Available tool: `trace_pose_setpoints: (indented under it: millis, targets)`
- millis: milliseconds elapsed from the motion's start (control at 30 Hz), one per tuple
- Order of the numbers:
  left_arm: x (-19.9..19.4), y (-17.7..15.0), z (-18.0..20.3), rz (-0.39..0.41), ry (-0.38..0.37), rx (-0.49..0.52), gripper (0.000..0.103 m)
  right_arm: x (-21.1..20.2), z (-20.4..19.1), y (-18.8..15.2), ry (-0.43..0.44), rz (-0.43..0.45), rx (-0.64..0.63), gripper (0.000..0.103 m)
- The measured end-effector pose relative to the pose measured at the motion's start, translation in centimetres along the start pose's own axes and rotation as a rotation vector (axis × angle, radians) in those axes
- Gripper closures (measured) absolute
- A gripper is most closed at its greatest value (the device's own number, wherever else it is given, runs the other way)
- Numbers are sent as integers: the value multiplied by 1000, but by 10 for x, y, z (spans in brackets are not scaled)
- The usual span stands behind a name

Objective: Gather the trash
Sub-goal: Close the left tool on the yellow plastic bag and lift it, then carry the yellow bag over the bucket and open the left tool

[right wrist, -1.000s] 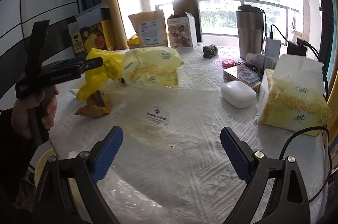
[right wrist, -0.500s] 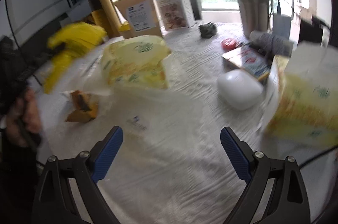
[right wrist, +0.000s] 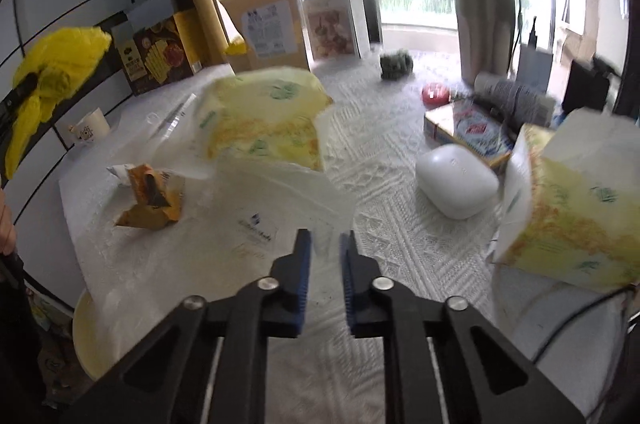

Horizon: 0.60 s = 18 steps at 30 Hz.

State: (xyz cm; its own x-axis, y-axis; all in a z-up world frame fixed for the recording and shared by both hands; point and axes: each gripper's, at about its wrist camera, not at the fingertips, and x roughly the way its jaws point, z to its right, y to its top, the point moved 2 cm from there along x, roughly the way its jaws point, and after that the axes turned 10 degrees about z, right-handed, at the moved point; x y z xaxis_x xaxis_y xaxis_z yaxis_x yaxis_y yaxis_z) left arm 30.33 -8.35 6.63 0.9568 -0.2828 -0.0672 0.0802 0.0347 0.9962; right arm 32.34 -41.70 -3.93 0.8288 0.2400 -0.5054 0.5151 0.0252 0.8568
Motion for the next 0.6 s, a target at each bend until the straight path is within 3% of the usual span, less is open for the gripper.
trace_pose_setpoints:
  millis: [200, 600]
  targets:
    - [-48, -1, -10, 10, 23, 4, 93, -47, -28, 5, -14, 92, -55, 102]
    - [-134, 3, -32, 29, 69, -11, 93, -140, -104, 1, -42, 260, -193, 102]
